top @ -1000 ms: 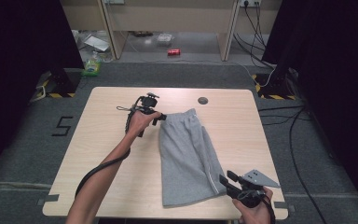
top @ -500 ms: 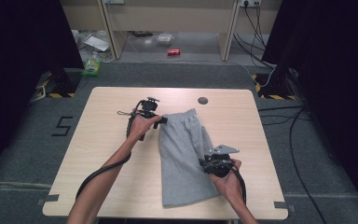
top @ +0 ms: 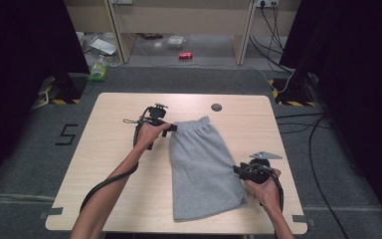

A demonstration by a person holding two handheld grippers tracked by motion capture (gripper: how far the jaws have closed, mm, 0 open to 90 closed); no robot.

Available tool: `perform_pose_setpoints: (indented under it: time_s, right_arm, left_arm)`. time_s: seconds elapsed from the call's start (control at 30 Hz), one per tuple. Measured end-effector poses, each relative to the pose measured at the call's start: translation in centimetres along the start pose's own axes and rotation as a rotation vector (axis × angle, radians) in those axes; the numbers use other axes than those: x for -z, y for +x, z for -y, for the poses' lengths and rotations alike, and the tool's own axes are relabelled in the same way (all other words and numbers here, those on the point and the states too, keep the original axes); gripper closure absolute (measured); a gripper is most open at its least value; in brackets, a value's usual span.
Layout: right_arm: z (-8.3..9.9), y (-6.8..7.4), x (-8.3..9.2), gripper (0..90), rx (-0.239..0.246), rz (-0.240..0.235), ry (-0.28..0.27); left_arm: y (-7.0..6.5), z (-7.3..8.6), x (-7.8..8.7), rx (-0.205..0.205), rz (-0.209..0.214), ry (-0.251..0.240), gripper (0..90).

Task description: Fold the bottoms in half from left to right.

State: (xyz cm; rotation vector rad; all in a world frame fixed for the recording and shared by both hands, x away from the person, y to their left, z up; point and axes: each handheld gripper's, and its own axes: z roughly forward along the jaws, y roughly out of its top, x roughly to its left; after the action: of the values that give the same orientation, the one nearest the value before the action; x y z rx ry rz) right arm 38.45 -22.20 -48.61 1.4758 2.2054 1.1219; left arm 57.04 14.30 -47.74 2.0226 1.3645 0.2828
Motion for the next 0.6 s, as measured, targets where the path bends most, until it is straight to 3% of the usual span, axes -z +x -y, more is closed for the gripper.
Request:
perform_pose_setpoints:
  time_s: [0.17, 0.3, 0.43, 0.53, 0.6]
  right_arm:
    - [1.1, 1.4, 2.5, 61.5, 0.077, 0.004, 0.010]
    - [3.2, 2.0, 3.5, 62.6, 0.071, -0.027, 0.034]
    - [4.5, 3.2, 4.6, 56.9, 0.068, -0.049, 0.007]
    - [4.8, 4.1, 5.3, 69.0, 0.121, -0.010, 0.009]
    - [5.0, 3.8, 5.3, 80.1, 0.125, -0.006, 0.019]
  left_arm:
    - [-0.4, 0.0, -0.1, 0.001, -0.001, 0.000, 35.6]
    - [-0.5, 0.1, -0.1, -0.007, -0.012, 0.000, 34.6]
    - [-0.3, 0.1, -0.2, 0.001, -0.021, 0.002, 34.5]
    - [-0.4, 0.2, -0.5, 0.004, -0.021, 0.003, 34.5]
    - [-0.4, 0.2, -0.6, -0.002, -0.023, 0.002, 34.7]
